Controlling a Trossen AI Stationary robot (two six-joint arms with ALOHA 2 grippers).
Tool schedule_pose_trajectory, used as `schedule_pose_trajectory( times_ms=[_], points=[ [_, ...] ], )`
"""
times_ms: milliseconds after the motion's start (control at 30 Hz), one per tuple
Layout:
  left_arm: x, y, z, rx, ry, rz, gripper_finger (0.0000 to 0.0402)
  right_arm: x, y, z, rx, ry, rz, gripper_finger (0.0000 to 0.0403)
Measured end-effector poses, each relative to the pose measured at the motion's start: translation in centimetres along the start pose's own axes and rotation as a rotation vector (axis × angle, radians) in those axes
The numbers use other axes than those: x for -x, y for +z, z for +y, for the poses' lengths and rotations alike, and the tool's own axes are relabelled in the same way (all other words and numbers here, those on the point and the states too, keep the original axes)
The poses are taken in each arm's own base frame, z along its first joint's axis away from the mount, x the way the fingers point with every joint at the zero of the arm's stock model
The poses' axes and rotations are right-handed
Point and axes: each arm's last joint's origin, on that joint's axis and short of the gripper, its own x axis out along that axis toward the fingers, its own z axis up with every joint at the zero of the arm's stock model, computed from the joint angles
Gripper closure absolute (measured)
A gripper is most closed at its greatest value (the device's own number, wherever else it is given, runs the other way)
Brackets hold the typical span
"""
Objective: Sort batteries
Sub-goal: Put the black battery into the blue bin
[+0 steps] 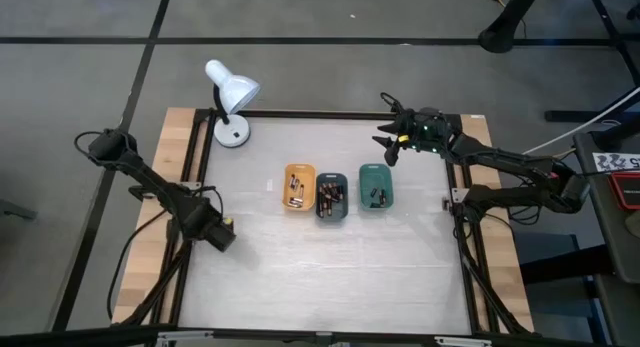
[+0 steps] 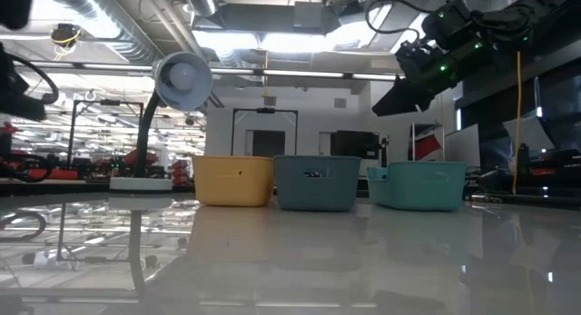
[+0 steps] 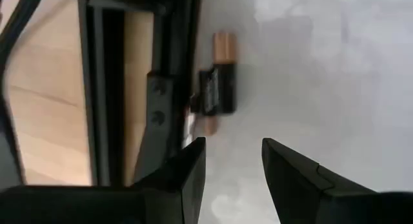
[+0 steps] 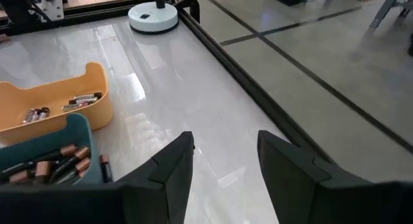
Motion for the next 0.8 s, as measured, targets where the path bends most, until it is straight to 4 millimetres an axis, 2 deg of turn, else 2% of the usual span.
schedule_pose_trajectory(
  times_ms=[233, 600, 800],
  points=[
    [-0.7, 0.5, -1.1, 0.040, -0.001, -0.102, 0.0260, -1.0, 0.1, -0.1, 0.033, 0.021, -0.038, 0.0230],
    [-0.6, 1.3, -1.7, 0.102, 0.021, -0.084, 0.0260, -1.0, 0.7, 0.1, 0.039, 0.105, -0.106, 0.0230],
    [-2.5, 1.9, -0.9, 0.113, 0.073, -0.068, 0.0260, -1.0, 0.7, 0.1, 0.037, 0.113, -0.108, 0.0230]
  ],
)
